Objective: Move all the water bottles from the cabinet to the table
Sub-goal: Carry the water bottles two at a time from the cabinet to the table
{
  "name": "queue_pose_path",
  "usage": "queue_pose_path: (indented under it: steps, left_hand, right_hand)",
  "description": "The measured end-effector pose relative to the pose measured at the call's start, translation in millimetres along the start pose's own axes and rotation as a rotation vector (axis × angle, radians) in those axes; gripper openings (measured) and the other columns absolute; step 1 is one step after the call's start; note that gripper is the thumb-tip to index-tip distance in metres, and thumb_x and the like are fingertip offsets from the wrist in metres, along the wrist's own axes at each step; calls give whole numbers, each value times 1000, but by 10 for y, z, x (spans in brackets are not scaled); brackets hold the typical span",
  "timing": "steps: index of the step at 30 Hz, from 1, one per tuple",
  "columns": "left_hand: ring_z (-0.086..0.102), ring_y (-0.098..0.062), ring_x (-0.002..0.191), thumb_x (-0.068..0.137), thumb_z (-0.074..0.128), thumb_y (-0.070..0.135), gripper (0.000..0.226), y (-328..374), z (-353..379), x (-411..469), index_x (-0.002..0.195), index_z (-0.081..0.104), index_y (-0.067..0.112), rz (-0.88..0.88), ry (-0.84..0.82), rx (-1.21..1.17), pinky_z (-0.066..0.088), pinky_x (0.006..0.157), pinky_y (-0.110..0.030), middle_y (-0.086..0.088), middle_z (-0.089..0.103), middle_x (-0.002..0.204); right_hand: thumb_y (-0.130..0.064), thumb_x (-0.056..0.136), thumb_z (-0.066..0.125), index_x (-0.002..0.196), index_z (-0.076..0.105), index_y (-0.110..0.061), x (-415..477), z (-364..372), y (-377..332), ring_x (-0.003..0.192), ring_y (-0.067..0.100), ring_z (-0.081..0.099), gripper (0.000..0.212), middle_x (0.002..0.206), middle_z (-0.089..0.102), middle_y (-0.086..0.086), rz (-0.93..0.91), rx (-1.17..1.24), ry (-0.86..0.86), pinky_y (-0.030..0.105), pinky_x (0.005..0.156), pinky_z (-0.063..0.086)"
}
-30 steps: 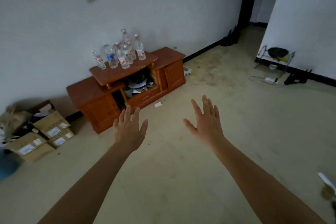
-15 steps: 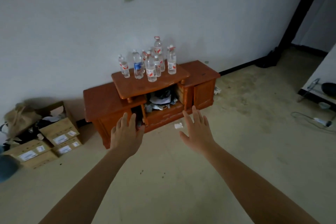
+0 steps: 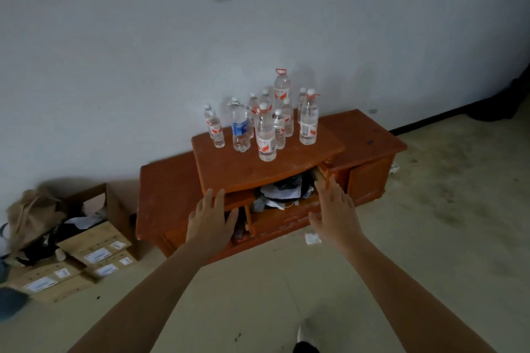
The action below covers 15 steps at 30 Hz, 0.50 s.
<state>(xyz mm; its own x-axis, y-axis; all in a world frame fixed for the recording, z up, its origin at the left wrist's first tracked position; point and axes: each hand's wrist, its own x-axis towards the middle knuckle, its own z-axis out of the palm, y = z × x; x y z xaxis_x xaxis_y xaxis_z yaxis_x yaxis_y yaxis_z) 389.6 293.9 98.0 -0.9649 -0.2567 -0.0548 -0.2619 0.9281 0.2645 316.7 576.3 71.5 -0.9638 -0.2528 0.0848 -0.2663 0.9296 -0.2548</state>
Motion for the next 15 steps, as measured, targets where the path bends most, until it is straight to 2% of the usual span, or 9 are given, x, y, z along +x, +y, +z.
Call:
queue_pose_path:
  steps: [4, 7, 11, 15]
  left_hand:
    - [21, -33, 147, 100, 31, 57, 67, -39, -38, 1020, 155, 17, 22, -107, -13, -16, 26, 114, -55, -9, 12, 164]
    - [20, -32, 148, 99, 32, 58, 68, -89, -208, 1647, 155, 17, 23, -149, 44, -30, 26, 114, -55, -8, 12, 165]
    - [22, -32, 147, 98, 34, 59, 69, -314, -333, 2332, 155, 18, 23, -196, 68, -39, 28, 113, -54, -7, 13, 164]
    - [22, -30, 148, 98, 37, 57, 70, -706, -264, 2881, 155, 16, 23, -229, 27, -26, 30, 113, -53, -6, 11, 164]
  right_hand:
    - [-42, 96, 57, 158, 14, -21, 1195, 145, 69, 152, 32, 14, 79, 166, 8, 14, -37, 72, -73, 47, 121, 24]
    - [-42, 96, 58, 159, 12, -22, 2010, 117, 27, 152, 32, 17, 80, 166, 9, 16, -69, 104, -91, 44, 120, 24]
    - [-40, 98, 55, 157, 16, -19, 3002, 188, -274, 147, 29, 30, 75, 164, 20, 11, -153, 169, -186, 42, 113, 38]
    - [-39, 98, 54, 157, 16, -24, 3593, 428, -613, 140, 25, 41, 72, 159, 29, 5, -235, 211, -294, 39, 102, 49]
